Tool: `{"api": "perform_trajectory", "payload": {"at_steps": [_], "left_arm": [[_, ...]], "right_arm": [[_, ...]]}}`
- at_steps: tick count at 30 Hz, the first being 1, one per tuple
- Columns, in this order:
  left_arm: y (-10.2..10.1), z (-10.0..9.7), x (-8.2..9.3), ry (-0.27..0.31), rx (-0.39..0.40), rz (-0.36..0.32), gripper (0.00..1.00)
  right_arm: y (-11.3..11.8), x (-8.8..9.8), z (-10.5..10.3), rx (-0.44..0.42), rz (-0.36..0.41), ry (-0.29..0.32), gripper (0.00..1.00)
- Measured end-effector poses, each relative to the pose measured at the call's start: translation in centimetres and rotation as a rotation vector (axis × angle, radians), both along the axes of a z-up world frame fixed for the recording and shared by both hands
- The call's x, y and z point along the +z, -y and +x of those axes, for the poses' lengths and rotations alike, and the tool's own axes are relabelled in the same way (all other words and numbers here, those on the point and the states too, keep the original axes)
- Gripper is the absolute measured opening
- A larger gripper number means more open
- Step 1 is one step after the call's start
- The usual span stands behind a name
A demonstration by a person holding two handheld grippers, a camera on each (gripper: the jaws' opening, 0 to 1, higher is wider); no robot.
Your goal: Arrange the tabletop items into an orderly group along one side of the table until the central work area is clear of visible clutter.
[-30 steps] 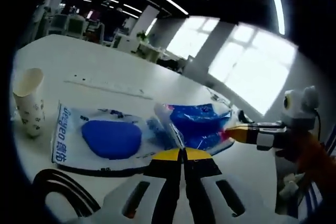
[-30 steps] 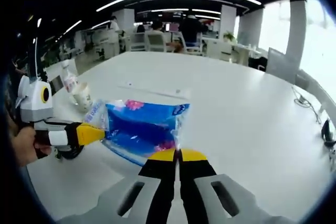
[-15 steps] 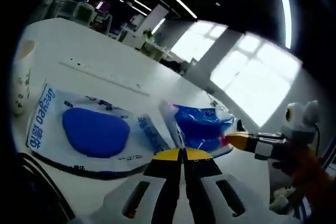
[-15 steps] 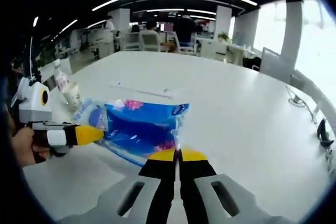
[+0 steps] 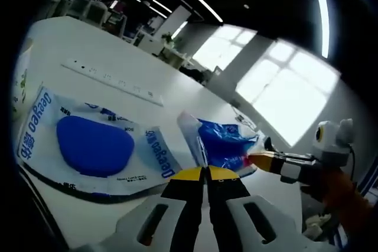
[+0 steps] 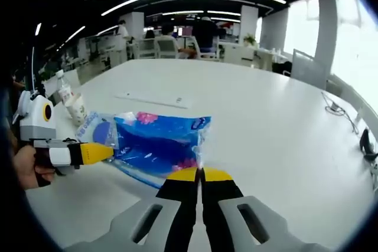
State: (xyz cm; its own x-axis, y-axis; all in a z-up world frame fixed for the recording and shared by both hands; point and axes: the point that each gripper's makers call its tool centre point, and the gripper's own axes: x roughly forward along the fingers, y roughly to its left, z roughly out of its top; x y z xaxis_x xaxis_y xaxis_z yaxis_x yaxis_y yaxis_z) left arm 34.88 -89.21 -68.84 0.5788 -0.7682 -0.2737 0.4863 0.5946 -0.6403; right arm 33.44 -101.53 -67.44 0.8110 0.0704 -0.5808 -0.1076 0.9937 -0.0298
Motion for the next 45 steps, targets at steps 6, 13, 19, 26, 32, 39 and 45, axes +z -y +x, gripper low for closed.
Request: {"api": "perform_trajectory", "payload": {"at_steps": [6, 13, 19, 26, 32, 39, 45], "left_arm": [[0.5, -0.4, -0.7, 0.032, -0.006, 0.054, 0.01], [0.9, -0.8, -2.1, 0.013, -0.005, 0.083, 0.01], [1.4, -0.8, -2.6, 0.011, -0.004, 0.085, 0.02], [1.5, -0.7, -3.3, 0.007, -0.004, 0.107, 0.03], [1.1, -0.5, -3.7, 0.019, -0.009, 0.142, 0.01], [0.8, -0.9, -3.3, 0.075, -0.044, 0.189, 0.03], [0.6, -1.3, -2.7, 0.092, -0.059, 0.191, 0.08]], "right_arm": [[0.5, -0.8, -0.1, 0.019, -0.018, -0.021, 0.0], [1.0, -2.0, -0.2, 0.022, -0.011, -0.044, 0.0], [1.5, -3.1, -0.4, 0.014, -0.006, -0.059, 0.0], [1.7, -4.4, -0.3, 0.006, 0.012, -0.082, 0.0], [2.5, -5.2, 0.4, -0.013, -0.008, -0.092, 0.0], [2.8, -5.7, 0.9, -0.032, 0.002, -0.091, 0.0], [3.2, -6.0, 1.1, -0.104, 0.051, -0.096, 0.0]]}}
